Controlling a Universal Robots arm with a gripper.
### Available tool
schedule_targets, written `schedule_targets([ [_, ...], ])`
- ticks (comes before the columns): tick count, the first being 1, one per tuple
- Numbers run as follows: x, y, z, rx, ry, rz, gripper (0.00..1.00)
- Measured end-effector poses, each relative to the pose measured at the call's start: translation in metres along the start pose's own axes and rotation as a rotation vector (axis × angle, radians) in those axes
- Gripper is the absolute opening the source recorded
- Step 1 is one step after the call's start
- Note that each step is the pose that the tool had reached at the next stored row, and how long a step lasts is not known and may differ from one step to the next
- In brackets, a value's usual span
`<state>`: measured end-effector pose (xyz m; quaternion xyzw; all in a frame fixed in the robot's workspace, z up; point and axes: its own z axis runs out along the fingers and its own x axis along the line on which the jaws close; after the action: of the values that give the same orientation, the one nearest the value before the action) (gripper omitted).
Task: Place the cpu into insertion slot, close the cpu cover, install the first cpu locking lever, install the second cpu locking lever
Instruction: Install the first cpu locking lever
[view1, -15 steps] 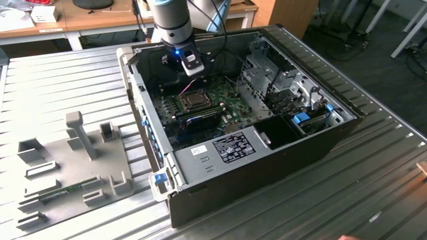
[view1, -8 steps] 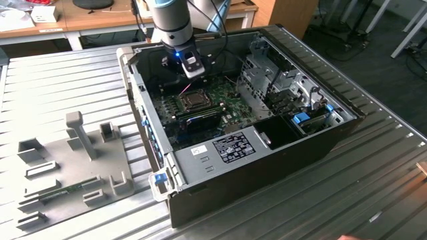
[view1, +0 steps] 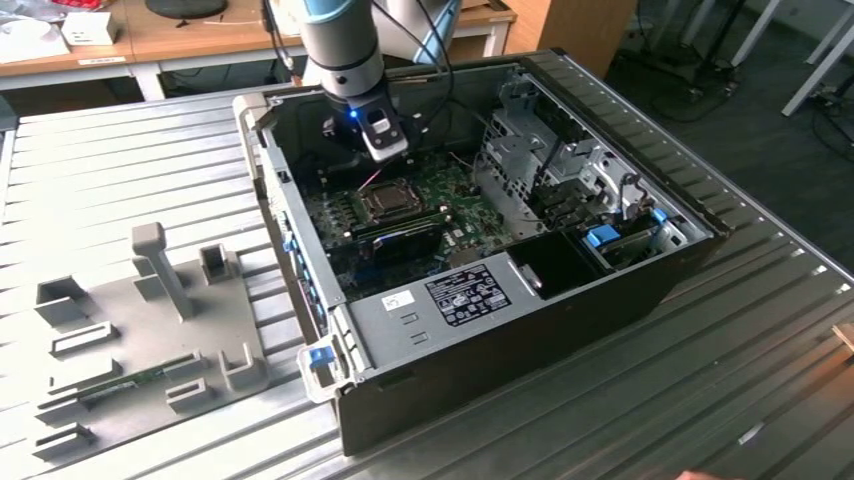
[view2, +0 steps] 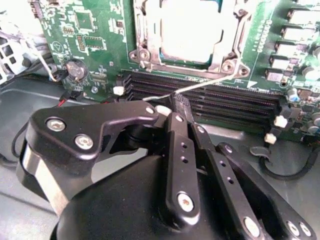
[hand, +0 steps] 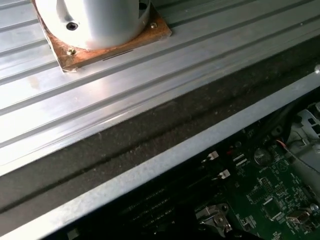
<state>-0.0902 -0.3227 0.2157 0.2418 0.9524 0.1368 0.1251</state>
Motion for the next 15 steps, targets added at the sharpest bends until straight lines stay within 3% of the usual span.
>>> schedule_targets([
  [6,0.0015,-0.0028,0.0080,-0.0038,-0.0063,-0.001,0.10],
  [15,0.0010,-0.0037,0.0130,-0.0040,-0.0069,-0.002,0.10],
])
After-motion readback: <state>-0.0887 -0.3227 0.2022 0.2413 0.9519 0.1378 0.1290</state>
